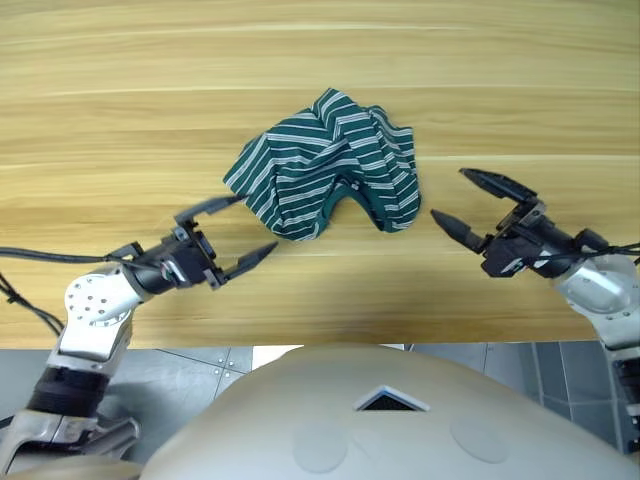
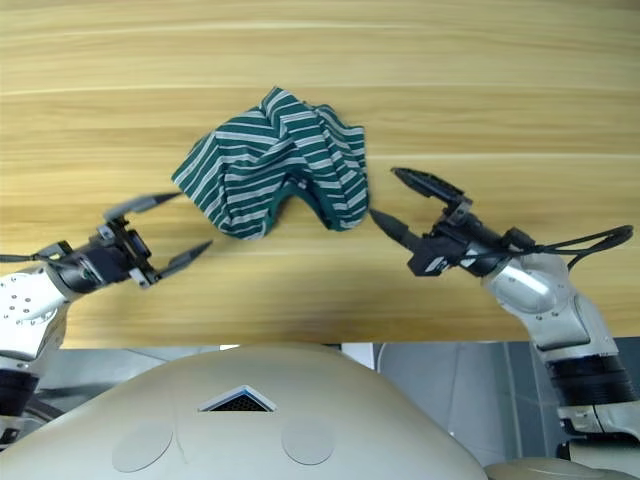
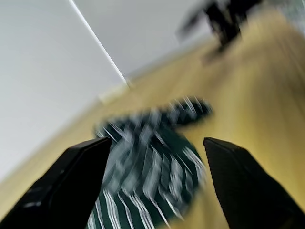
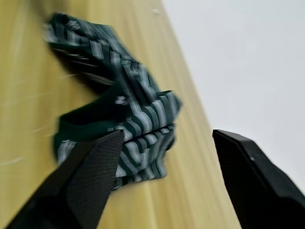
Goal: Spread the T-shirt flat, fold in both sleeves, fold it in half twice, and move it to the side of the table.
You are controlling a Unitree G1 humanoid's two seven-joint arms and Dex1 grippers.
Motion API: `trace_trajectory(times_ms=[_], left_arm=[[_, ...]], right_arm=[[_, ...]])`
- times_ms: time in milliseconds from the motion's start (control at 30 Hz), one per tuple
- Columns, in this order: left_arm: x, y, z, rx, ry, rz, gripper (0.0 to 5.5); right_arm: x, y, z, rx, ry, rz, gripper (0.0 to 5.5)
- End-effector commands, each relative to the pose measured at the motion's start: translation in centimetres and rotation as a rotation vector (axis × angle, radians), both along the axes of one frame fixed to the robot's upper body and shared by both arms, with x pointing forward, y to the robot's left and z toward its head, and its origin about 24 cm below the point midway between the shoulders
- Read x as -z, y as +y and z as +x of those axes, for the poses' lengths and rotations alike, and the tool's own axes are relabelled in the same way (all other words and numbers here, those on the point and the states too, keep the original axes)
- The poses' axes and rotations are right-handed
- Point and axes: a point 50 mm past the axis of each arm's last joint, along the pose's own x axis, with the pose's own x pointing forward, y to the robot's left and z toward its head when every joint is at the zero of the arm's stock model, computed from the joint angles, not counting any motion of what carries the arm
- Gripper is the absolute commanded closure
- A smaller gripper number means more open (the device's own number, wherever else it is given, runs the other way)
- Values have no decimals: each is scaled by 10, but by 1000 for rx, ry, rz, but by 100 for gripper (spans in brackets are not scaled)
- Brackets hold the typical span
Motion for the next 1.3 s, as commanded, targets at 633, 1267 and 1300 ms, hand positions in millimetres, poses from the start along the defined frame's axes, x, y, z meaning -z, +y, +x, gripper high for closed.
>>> trace_trajectory(times_ms=[633, 1267, 1300], left_arm=[[35, -19, 37, 18, -264, 566, 190], [43, -14, 34, -1, -237, 566, 329], [44, -15, 33, -3, -233, 564, 340]], right_arm=[[39, -16, -1, 110, 133, -284, 206], [46, 0, 6, 40, 121, -267, 210], [47, 2, 7, 29, 119, -267, 210]])
